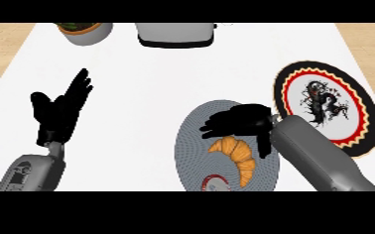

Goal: Pick the croissant from the placemat and place it in the plate

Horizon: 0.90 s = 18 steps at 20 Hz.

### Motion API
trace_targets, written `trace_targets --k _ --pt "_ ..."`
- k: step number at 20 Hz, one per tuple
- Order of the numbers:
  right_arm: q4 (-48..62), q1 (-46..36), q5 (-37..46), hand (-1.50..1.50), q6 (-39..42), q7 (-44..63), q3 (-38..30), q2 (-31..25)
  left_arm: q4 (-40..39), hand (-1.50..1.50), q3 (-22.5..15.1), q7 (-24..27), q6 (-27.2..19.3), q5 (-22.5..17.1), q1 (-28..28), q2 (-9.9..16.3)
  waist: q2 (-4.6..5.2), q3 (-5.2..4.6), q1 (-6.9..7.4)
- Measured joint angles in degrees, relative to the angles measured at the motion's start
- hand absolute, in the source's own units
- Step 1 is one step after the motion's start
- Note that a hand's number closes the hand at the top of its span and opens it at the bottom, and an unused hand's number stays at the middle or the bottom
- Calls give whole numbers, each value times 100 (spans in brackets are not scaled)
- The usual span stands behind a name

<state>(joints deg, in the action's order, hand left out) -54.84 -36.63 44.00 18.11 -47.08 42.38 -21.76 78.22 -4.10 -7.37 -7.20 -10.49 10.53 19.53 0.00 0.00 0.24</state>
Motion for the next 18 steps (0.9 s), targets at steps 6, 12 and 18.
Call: trace_targets --k 6,12,18 --pt "44 120 501 -150 14 153 -198 379 -9 0 129 32 114 121 -57 -155 0 0 -3" --pt "60 181 1040 150 -12 -12 -147 423 -78 0 229 66 209 231 -31 -250 -24 -21 0" --pt "-13 217 1346 150 -314 -285 10 423 18 0 270 -103 227 280 31 -294 -80 -44 18"
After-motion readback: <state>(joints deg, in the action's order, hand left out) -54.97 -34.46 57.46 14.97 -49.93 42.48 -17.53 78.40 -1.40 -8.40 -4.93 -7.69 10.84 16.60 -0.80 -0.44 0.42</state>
